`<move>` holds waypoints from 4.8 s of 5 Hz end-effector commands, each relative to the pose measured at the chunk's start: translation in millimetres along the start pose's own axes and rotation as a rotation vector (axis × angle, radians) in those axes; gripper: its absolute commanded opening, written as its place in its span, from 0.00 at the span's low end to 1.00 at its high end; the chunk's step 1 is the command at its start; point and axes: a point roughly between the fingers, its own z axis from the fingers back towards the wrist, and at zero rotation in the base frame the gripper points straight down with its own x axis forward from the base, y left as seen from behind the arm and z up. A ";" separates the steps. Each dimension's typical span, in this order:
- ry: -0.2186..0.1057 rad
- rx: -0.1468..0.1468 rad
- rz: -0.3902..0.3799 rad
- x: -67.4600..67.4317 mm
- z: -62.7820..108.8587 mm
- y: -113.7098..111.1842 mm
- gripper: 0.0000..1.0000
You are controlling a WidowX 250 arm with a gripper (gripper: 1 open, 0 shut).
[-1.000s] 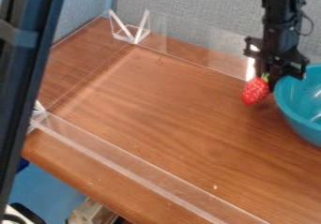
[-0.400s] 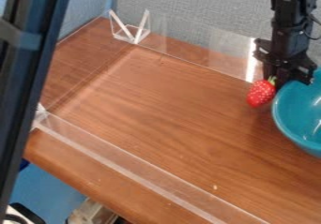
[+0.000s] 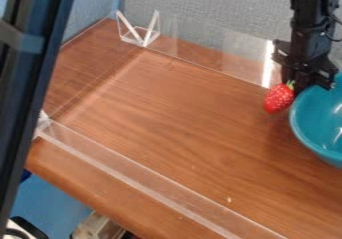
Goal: Put the strawberry in the blue bowl
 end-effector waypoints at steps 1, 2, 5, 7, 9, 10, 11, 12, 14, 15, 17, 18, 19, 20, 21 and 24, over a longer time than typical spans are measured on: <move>-0.100 0.028 -0.060 18.7 35.2 -13.2 0.00; -0.104 0.027 -0.087 21.2 34.3 -20.3 0.00; -0.128 0.036 -0.157 26.3 37.3 -33.6 0.00; -0.146 0.059 -0.197 30.6 49.2 -33.2 0.00; -0.165 0.080 -0.235 29.7 60.0 -35.0 0.00; -0.174 0.089 -0.254 28.5 64.9 -36.7 0.00; -0.189 0.105 -0.273 27.6 73.0 -37.9 0.00; -0.200 0.115 -0.291 27.2 75.7 -39.5 0.00; -0.210 0.122 -0.317 29.3 71.8 -42.4 0.00; -0.216 0.128 -0.331 30.4 71.1 -43.8 0.00; -0.234 0.146 -0.360 31.7 74.7 -46.1 0.00; -0.243 0.158 -0.376 32.0 78.4 -47.3 0.00; -0.252 0.170 -0.392 32.0 82.3 -48.4 0.00; -0.259 0.180 -0.403 31.6 83.3 -47.8 0.00; -0.250 0.171 -0.415 29.5 74.0 -53.0 0.00; -0.229 0.148 -0.454 27.4 49.1 -66.5 0.00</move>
